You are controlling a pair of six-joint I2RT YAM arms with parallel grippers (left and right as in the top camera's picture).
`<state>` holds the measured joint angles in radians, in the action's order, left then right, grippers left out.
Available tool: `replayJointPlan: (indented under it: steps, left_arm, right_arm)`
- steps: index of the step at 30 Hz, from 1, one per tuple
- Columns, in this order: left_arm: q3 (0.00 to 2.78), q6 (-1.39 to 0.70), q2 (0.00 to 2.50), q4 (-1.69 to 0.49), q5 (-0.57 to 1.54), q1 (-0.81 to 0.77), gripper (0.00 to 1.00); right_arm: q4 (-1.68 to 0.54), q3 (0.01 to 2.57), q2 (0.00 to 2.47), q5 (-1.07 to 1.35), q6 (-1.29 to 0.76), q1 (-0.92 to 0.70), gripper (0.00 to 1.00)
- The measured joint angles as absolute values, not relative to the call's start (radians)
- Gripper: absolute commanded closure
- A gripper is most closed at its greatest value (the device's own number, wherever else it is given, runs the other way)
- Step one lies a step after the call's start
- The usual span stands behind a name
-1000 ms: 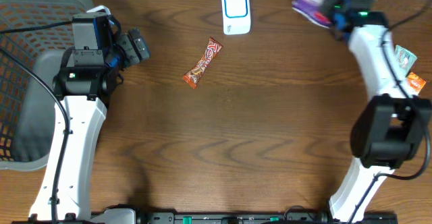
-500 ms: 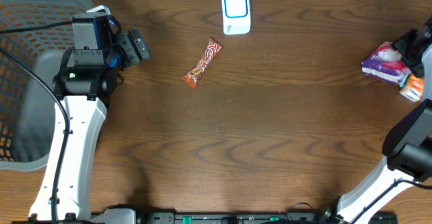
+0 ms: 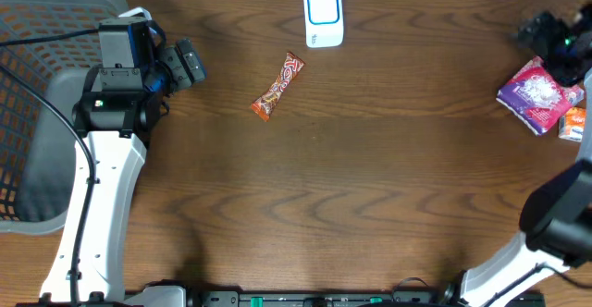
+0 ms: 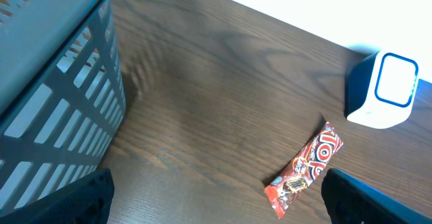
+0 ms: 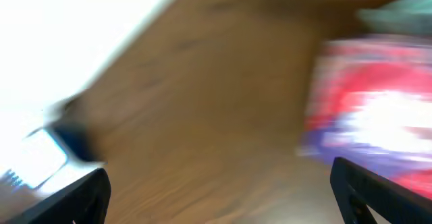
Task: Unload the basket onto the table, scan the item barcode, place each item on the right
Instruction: 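Carry the bag to the right edge and release it, then reach the right gripper to the orange-red wrapper and grasp it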
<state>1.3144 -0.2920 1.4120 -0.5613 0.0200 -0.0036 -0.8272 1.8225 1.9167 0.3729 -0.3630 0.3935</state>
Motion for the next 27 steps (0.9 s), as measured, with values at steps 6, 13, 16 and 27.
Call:
replayJointPlan:
  steps: [6,13,16,27]
  left_arm:
    - [1.314,-0.292,1.412,-0.561,0.02,-0.004,0.02]
    - [1.314,-0.292,1.412,-0.561,0.02,-0.004,0.02]
    - [1.314,-0.292,1.412,-0.561,0.02,-0.004,0.02]
    - [1.314,-0.292,1.412,-0.561,0.02,-0.004,0.02]
  right_arm:
    - [-0.831,1.842,1.891,0.527,-0.334,0.22,0.01]
    - [-0.738,1.842,1.997,0.551,-0.363,-0.048,0.04]
    - [-0.673,1.842,2.07,0.517,-0.432,-0.178,0.18]
    - [-0.51,1.841,2.275,0.331,-0.759,-0.455,0.32]
